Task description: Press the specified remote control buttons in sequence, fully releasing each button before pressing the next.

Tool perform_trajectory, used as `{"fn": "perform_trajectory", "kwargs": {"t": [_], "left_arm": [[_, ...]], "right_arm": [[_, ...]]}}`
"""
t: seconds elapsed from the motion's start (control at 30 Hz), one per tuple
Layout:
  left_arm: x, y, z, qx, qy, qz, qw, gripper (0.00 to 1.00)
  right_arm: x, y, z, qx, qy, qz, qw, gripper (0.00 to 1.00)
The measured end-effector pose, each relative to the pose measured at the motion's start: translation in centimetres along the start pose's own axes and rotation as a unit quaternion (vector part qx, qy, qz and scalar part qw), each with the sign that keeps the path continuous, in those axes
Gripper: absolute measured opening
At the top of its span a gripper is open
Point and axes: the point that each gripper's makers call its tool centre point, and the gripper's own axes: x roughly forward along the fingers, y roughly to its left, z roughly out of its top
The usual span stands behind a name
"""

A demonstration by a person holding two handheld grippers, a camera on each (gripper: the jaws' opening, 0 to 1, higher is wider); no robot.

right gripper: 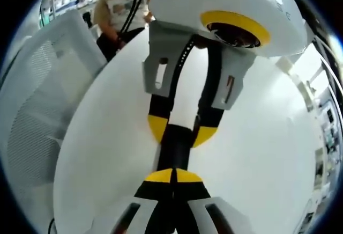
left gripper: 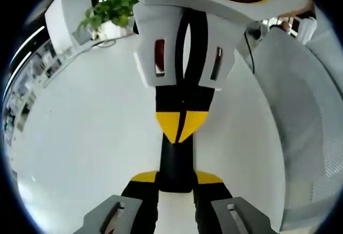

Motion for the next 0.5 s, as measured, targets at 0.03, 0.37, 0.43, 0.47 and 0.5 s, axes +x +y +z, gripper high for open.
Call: {"fn": "perform_trajectory", "kwargs": {"t": [0.03, 0.37, 0.43, 0.47, 0.5], "left_arm": [[0.0, 0.02, -0.01, 0.0, 0.0, 0.0, 1.0, 0.24], [0.0, 0.01, 0.01, 0.002, 0.004, -0.001, 1.0, 0.24], [0.0, 0.03, -0.01, 0.001, 0.003, -0.001, 1.0, 0.24], [0.01, 0.03, -0.01, 0.001, 0.003, -0.001, 1.0, 0.24], [0.0, 0.01, 0.0, 0.001, 0.003, -0.001, 1.0, 0.24]], "right_arm": [[0.0, 0.0, 0.0, 0.001, 0.0, 0.0, 1.0, 0.0], [0.02, -0.08, -0.02, 0.005, -0.001, -0.001, 1.0, 0.0], [0.0, -0.06, -0.01, 0.003, 0.0, -0.002, 1.0, 0.0], [0.01, -0.04, -0.02, 0.003, 0.001, -0.003, 1.0, 0.0], [0.01, -0.04, -0.02, 0.003, 0.001, -0.003, 1.0, 0.0]]}}
